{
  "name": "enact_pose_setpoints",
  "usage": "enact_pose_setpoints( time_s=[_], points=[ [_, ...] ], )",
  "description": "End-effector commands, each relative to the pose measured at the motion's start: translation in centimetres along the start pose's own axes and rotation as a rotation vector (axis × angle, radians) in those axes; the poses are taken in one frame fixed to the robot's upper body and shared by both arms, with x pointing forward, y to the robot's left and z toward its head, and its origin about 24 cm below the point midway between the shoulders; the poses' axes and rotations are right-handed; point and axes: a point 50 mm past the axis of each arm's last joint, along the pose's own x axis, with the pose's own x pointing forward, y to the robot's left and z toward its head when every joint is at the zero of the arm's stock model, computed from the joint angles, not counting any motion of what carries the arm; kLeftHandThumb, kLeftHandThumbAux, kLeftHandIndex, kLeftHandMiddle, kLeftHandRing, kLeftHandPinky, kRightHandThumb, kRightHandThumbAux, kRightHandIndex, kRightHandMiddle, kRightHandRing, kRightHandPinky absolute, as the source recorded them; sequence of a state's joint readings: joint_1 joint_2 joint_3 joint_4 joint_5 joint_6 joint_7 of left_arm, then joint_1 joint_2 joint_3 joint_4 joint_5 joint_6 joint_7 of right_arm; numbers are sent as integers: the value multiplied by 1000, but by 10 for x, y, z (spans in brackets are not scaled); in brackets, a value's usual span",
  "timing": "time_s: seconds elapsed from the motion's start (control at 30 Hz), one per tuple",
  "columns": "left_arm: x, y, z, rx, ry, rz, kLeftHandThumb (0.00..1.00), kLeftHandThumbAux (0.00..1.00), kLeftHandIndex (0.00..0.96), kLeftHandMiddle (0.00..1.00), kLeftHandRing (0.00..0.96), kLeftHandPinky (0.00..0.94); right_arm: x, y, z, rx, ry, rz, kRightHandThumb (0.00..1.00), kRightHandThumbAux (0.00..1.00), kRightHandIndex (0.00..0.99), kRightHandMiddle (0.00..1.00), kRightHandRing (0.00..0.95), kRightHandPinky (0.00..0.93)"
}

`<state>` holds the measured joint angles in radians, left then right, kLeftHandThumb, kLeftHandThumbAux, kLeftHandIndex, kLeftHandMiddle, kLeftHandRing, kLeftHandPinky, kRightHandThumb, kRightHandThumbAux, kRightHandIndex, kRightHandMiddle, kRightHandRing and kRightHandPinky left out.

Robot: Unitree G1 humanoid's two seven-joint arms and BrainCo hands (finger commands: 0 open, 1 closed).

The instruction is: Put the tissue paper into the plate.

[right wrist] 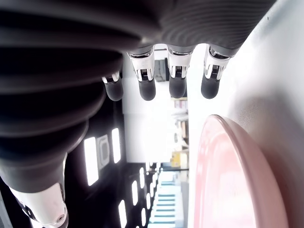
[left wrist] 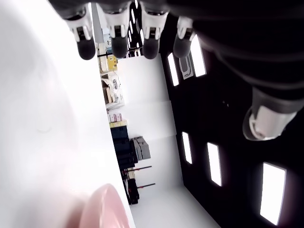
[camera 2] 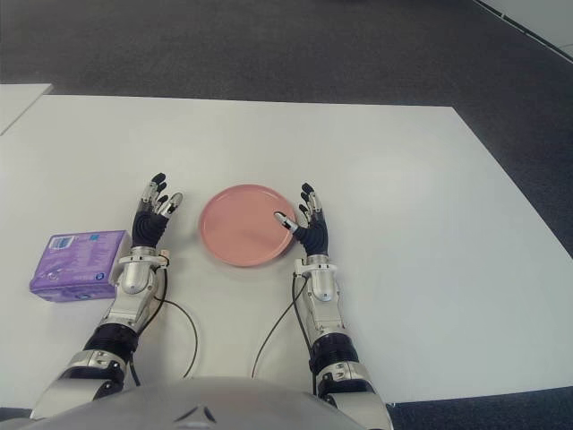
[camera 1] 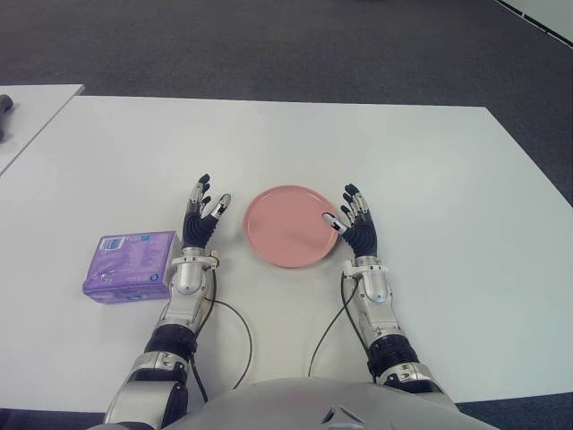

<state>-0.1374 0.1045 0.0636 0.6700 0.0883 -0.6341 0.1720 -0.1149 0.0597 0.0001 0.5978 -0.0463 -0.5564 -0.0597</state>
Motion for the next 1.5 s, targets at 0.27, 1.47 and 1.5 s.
enact_pose_setpoints(
  time_s=[0.27,1.47,1.5],
  points=[
    [23,-7,20,-4,-18,-106,0,464,0,0,0,0,-25,0,-33,12,196,-12,193,705,37,32,24,52],
    [71,8,136,225,-347,-234,1,492,0,0,0,0,-26,4,-34,26,186,-10,172,703,39,35,29,63],
    [72,9,137,230,-352,-235,3,492,0,0,0,0,-26,4,-34,27,185,-11,175,702,39,35,28,62]
  ],
)
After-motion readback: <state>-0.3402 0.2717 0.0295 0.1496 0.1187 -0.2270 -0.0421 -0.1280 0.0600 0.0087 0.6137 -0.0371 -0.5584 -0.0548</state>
